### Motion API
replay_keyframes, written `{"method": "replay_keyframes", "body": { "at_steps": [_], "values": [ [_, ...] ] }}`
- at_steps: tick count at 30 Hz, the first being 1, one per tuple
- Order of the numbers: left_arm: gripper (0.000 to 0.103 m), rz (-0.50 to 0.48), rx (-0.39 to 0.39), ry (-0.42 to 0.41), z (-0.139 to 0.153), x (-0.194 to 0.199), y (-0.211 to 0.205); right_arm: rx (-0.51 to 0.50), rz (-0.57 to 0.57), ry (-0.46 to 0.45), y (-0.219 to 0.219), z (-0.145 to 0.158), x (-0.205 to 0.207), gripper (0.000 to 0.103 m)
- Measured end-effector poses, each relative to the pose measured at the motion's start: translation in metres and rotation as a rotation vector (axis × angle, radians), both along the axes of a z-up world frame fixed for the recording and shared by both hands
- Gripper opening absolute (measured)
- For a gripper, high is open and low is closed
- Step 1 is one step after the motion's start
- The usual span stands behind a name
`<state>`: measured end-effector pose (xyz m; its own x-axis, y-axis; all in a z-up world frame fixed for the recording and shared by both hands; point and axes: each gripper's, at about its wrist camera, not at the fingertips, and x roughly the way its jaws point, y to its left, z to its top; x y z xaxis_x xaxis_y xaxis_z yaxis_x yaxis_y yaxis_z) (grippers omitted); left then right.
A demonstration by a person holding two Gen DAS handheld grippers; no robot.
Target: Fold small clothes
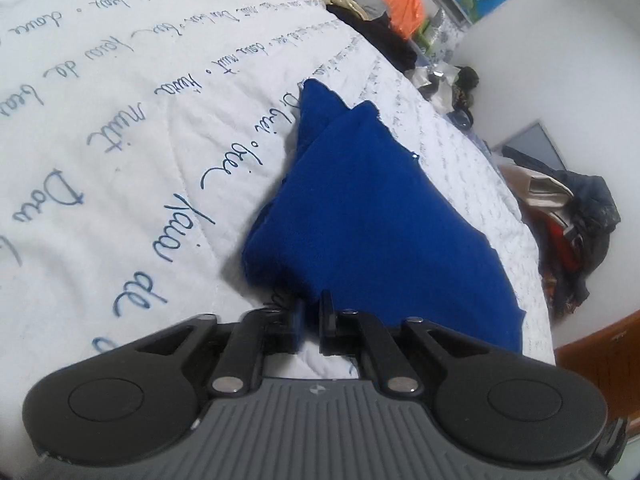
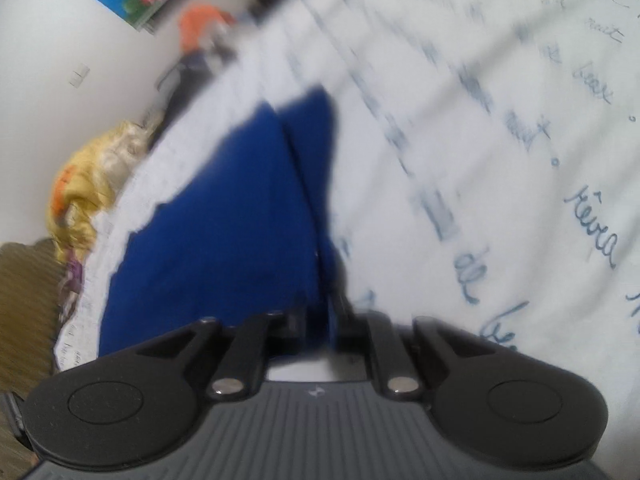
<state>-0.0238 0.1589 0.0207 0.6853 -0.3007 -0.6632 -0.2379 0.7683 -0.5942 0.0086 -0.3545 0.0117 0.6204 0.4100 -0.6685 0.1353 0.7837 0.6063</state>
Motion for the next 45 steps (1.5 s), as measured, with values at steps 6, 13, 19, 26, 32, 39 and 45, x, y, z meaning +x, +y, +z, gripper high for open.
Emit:
{"method": "replay_keyframes", "body": {
  "at_steps": [6, 13, 19, 26, 32, 39, 45],
  "values": [
    [0.082, 0.009, 0.241, -0.243, 0.061, 0.017, -0.004, -0.054, -0.033, -0.205, -0.019, 0.048, 0.029, 0.09],
    [0.048, -0.111, 0.43, -0.136, 0.042, 0.165, -0.041, -0.191, 0.122, -0.204, 0.029, 0.053, 0.152, 0.082],
    [0.02, -0.259, 0.543, -0.084, 0.012, 0.235, -0.077, -0.397, 0.219, -0.16, 0.087, 0.023, 0.218, 0.049],
    [0.005, -0.184, 0.636, -0.115, 0.002, 0.238, -0.066, -0.398, 0.173, -0.241, 0.078, 0.019, 0.222, 0.006],
    [0.035, -0.196, 0.681, -0.263, 0.028, 0.196, -0.087, -0.427, 0.128, -0.234, 0.086, 0.033, 0.203, 0.042],
    [0.059, -0.348, 0.622, -0.201, 0.004, 0.207, -0.142, -0.478, 0.236, -0.315, 0.137, 0.04, 0.189, 0.074],
    [0.063, -0.3, 0.628, -0.278, -0.011, 0.201, -0.137, -0.625, 0.263, -0.337, 0.144, -0.008, 0.192, 0.078]
  ]
}}
